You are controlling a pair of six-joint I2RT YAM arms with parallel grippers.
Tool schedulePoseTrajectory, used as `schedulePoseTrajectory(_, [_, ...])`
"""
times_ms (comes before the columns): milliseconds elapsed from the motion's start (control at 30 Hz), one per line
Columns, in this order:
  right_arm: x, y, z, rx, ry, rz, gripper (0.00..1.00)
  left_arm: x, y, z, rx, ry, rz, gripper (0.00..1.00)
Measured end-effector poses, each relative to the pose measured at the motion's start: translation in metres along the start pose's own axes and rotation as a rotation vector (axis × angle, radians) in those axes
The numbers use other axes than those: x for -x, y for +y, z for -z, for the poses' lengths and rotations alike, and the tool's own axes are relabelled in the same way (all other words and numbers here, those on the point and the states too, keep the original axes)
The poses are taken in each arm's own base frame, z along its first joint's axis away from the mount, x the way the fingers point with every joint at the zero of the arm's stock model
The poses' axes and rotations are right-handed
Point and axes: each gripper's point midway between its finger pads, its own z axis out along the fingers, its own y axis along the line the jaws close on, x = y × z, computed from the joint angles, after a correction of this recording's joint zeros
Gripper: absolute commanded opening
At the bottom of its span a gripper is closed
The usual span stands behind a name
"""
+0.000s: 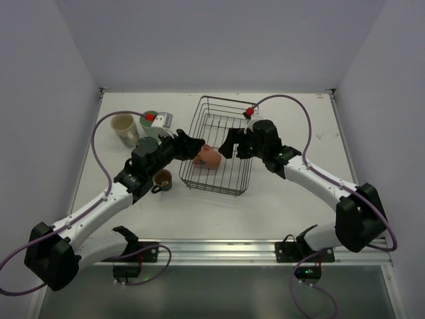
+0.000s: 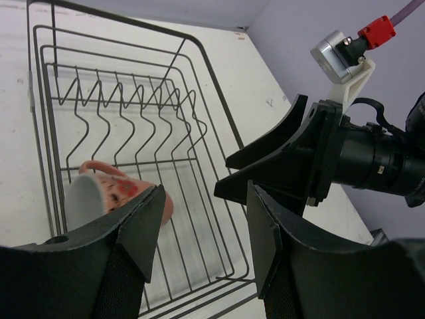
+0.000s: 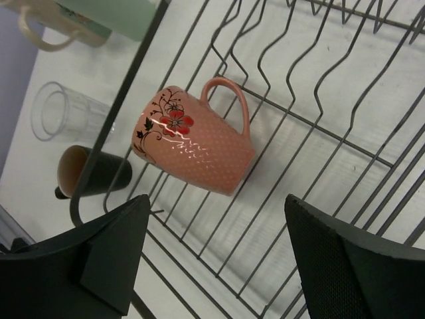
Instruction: Unload the cups from the dish rack
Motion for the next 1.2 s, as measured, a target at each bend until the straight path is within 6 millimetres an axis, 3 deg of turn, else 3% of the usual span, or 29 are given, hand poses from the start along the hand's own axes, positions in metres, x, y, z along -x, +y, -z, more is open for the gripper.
schedulePoseTrajectory(233, [-0.019, -0.008, -0.012, -0.037, 0.093, 0.024, 0.93, -0.027, 0.018, 0.000, 0.062, 0.100, -0.023, 0.59])
schedulePoseTrajectory(333, [-0.029, -0.002, -0.018, 0.005, 0.128, 0.026, 0.99, -0.028, 0.019, 0.001, 0.064, 0.105, -0.025, 0.59])
schedulePoseTrajectory(533, [-0.044, -0.002, -0.033, 0.030, 0.179, 0.069, 0.99, -0.029, 0.020, 0.001, 0.066, 0.109, -0.027, 0.59])
schedulePoseTrajectory(733, [-0.046, 0.007, -0.036, 0.074, 0.189, 0.040, 0.99, -0.031, 0.022, 0.003, 0.072, 0.120, -0.042, 0.58])
schedulePoseTrajectory(767, [-0.047, 0.009, -0.037, 0.084, 0.190, 0.034, 0.96, -0.032, 0.022, 0.003, 0.074, 0.123, -0.046, 0.58])
schedulePoseTrajectory(800, [-0.048, 0.009, -0.039, 0.089, 0.189, 0.029, 0.86, -0.032, 0.022, 0.003, 0.074, 0.125, -0.048, 0.58])
schedulePoseTrajectory(867, [-0.051, 0.010, -0.040, 0.098, 0.185, 0.020, 0.75, -0.032, 0.023, 0.005, 0.076, 0.127, -0.049, 0.58])
schedulePoseTrajectory(900, [-0.053, 0.010, -0.038, 0.101, 0.181, 0.016, 0.54, -0.032, 0.022, 0.006, 0.077, 0.129, -0.049, 0.57])
schedulePoseTrajectory(933, [-0.053, 0.010, -0.034, 0.106, 0.171, 0.021, 0.01, -0.032, 0.022, 0.007, 0.077, 0.129, -0.050, 0.57])
schedulePoseTrajectory(1033, [-0.035, 0.022, -0.005, 0.130, 0.094, 0.023, 0.00, -0.027, 0.019, 0.011, 0.069, 0.118, -0.054, 0.55])
schedulePoseTrajectory(1200, [0.051, 0.083, 0.089, 0.301, -0.223, 0.091, 0.00, -0.023, 0.014, 0.017, 0.050, 0.116, -0.069, 0.54])
